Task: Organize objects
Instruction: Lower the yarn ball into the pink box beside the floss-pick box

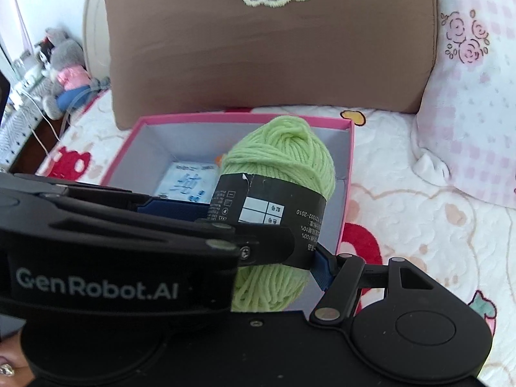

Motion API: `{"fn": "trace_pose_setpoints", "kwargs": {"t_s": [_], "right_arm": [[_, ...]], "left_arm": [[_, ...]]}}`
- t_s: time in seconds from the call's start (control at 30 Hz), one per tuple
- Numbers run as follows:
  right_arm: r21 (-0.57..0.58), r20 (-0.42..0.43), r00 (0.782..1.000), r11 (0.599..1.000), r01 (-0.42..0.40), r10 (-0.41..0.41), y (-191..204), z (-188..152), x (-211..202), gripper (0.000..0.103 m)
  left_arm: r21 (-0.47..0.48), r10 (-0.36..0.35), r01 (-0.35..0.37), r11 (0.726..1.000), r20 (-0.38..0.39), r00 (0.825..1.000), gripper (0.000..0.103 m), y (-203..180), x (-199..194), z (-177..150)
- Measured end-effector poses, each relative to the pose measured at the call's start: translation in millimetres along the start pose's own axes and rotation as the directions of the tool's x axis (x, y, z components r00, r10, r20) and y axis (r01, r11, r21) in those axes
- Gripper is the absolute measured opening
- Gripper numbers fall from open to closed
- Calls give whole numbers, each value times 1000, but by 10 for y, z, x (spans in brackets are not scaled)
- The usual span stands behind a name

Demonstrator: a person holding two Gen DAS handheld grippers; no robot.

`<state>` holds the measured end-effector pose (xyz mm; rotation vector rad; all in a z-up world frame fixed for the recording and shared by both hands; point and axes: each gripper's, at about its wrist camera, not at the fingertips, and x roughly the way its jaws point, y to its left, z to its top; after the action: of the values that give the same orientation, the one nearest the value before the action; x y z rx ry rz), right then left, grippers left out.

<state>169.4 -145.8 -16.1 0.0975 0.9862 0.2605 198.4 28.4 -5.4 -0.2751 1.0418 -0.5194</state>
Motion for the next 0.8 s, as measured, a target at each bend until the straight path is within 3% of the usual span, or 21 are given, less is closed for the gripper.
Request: {"fn": "trace_pose_setpoints", "kwargs": {"t_s": [0.17,0.4,0.57,0.8], "right_arm": [[-62,-12,997,996,71,-72,113,29,161,72],[-119,-31,995,989,89,-94,118,70,307,73],[-109,-27,998,993,55,-58,70,86,380,74],[-196,16,996,976,91,-90,129,26,416,73]], "left_arm": [[-82,-57,57,995,0,998,56,238,148,13],[-218,-121,121,968,16,993,56,551,312,-4],[-264,-121,121,957,17,993,56,703,422,28],[-276,-111,111,955,14,994,56,734,517,74]]}}
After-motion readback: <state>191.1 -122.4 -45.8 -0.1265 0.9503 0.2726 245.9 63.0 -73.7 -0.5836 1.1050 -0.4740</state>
